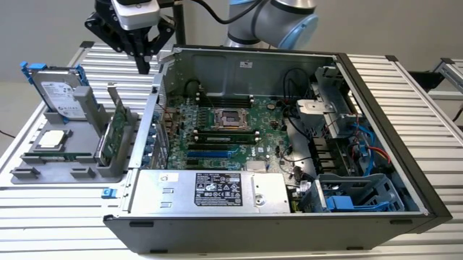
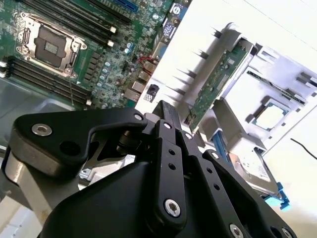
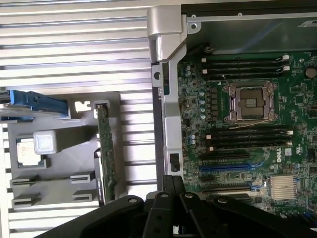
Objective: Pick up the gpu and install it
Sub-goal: 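Reach for the gpu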
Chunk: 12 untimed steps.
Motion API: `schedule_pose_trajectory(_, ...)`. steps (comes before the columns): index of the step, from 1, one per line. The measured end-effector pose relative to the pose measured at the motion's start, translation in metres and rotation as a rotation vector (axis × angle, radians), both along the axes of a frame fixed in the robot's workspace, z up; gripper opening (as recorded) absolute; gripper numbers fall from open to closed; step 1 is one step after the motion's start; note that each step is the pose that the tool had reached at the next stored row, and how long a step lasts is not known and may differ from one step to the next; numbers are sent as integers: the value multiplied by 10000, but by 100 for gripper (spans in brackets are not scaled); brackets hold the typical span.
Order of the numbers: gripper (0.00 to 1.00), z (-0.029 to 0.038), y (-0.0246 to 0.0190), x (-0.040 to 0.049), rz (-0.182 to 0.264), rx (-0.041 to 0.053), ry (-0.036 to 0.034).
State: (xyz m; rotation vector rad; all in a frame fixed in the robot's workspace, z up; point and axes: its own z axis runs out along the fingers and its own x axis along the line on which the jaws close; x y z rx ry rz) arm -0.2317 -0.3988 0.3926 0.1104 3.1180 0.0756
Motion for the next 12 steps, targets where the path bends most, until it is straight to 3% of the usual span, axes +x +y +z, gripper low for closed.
schedule_pose_trajectory(12, 0, 0, 0, -130, -1, 0, 0)
